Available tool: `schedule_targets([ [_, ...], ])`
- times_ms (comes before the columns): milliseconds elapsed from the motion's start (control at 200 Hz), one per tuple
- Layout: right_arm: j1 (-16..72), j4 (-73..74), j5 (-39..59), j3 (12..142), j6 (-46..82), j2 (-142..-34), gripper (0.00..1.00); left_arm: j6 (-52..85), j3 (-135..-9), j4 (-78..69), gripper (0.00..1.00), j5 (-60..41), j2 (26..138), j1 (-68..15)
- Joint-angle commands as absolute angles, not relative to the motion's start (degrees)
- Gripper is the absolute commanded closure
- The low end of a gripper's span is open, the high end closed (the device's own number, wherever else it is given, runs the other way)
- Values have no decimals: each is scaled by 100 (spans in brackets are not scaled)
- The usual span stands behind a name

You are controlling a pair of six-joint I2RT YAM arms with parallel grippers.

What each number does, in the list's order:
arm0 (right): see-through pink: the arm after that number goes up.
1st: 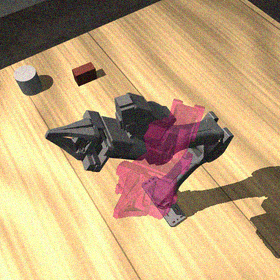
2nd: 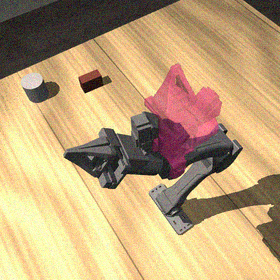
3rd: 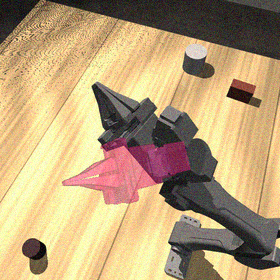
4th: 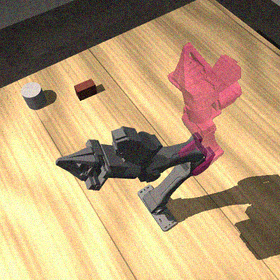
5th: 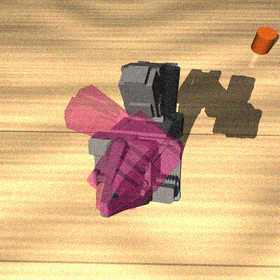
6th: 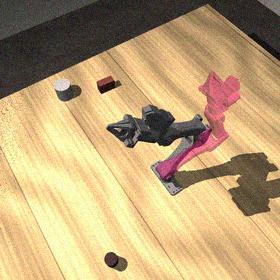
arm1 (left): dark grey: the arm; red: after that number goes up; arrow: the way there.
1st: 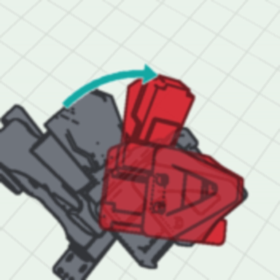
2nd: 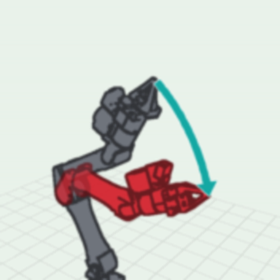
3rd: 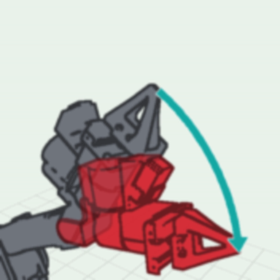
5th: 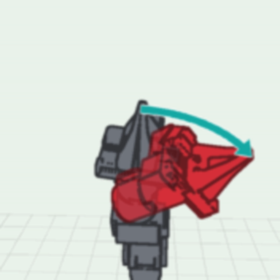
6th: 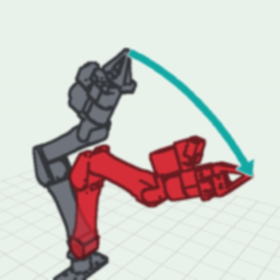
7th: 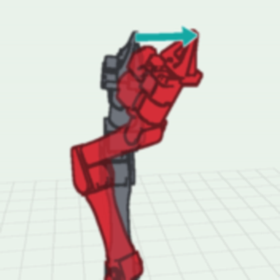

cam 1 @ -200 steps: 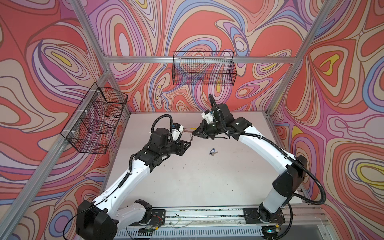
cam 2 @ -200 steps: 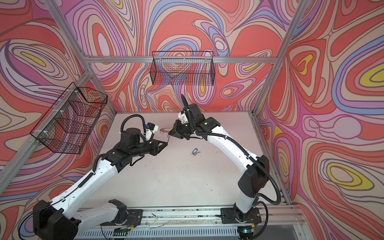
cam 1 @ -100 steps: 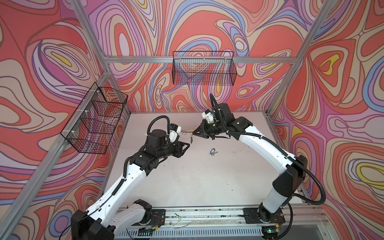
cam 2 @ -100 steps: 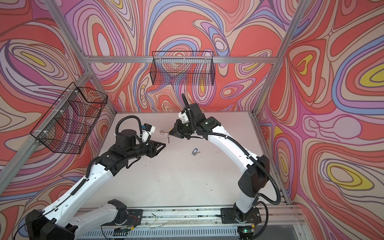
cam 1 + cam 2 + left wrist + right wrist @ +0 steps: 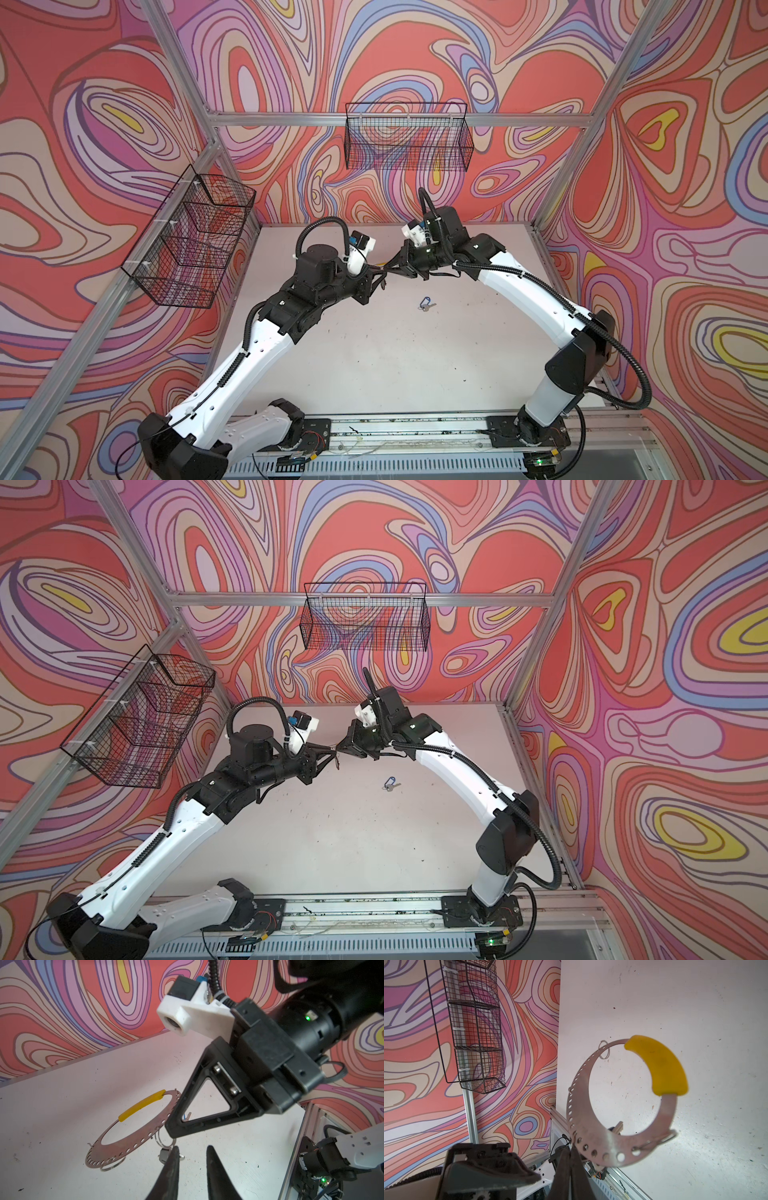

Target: Put the keys on the keyring

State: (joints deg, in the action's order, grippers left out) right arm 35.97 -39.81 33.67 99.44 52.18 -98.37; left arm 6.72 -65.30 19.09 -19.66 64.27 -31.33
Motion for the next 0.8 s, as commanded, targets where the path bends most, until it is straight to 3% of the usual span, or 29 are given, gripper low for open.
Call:
schedule_targets([
  [0,3595,-3835,3493,10091,5325,-9826,100,200,-6749,2316,74,-1485,6565,-3212],
  [250,3595,-3832,3542,10112,5335,-9853,100,212,-6478,2090,78,-1021,6536,-3234],
  [661,3594,-3841,3533,10099,5309,-9826,100,290,-6458,2214,73,-1353,6854,-3234],
  [796,3587,-3823,3542,10090,5308,-9826,100,338,-6410,2170,78,-1189,6847,-3234],
])
